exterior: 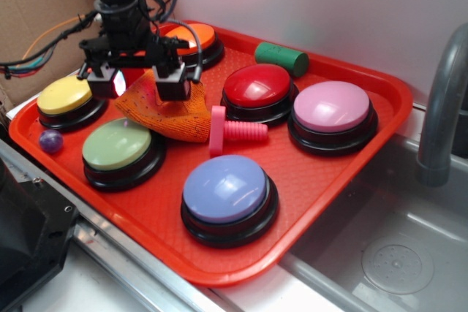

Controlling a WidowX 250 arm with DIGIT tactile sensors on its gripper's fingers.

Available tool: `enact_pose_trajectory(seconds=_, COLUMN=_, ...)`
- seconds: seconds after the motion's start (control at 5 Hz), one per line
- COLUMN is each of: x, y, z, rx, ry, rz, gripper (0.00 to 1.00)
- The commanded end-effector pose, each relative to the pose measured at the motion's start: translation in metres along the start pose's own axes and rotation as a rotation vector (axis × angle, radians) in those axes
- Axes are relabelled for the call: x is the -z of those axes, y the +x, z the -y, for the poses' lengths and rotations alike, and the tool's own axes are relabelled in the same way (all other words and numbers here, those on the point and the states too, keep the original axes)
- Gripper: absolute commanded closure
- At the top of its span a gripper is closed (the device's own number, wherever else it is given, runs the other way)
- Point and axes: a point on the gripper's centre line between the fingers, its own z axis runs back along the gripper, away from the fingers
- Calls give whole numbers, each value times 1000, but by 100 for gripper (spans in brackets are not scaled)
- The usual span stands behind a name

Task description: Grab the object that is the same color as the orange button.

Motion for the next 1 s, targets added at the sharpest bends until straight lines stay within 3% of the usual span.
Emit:
enact_pose_trajectory(seconds=0.0, x=5, y=7, z=-6, rx=-38, ry=-41, rz=35, gripper=100)
enact_pose_trajectory(seconds=0.4, x=-14, y=11, z=-6, rx=13, ry=-86, rz=62, gripper=100)
enact_pose_trajectory(seconds=0.8, x=-68, y=12, z=17, rx=370, ry=-146, rz=70, gripper=100)
